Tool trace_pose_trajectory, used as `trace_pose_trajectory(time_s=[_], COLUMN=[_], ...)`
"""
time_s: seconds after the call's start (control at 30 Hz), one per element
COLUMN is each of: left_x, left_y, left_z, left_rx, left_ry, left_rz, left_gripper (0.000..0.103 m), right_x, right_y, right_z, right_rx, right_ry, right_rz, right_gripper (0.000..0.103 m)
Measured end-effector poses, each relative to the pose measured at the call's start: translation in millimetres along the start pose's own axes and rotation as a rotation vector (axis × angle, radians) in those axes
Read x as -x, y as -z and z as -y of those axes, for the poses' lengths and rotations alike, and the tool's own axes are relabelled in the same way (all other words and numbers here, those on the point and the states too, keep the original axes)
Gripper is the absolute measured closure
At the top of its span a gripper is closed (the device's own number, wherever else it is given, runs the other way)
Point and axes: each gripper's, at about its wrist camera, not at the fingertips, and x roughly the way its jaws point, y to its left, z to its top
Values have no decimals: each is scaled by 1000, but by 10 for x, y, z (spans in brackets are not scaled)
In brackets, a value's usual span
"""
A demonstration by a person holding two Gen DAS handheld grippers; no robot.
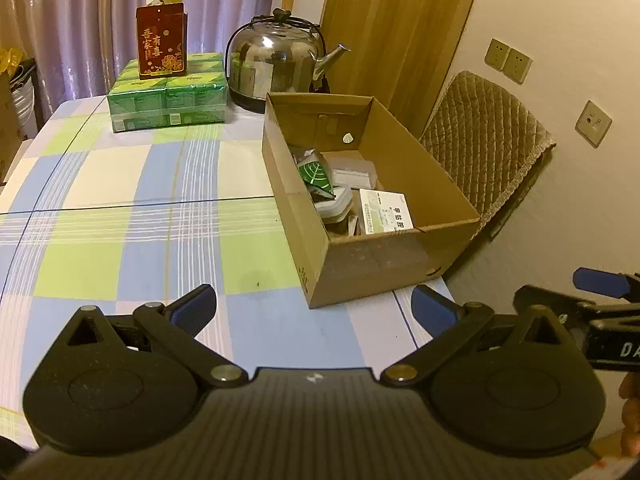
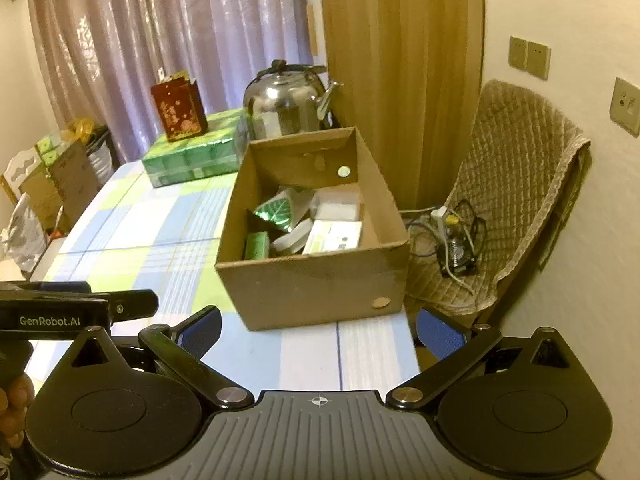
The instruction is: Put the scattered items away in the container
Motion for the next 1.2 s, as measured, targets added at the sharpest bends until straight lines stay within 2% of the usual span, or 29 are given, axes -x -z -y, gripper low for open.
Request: trace_pose_trajectory(time_s=[0.4, 1.0, 1.2], left_x=[135, 36, 25], left_y=[142, 144, 154], left_z=[47, 32, 9], left_rx=[-12, -10, 11], left_ry=[4, -2, 25], left_rz=[8, -13, -14], left_gripper=[1, 1, 1], right_x=[22, -25, -31], right_y=[60, 60, 60], right_z=[-86, -91, -78], right_rx=[18, 18, 17], right_ry=[7, 13, 13], right_rz=[-8, -10, -10], right_gripper=[2, 2, 2])
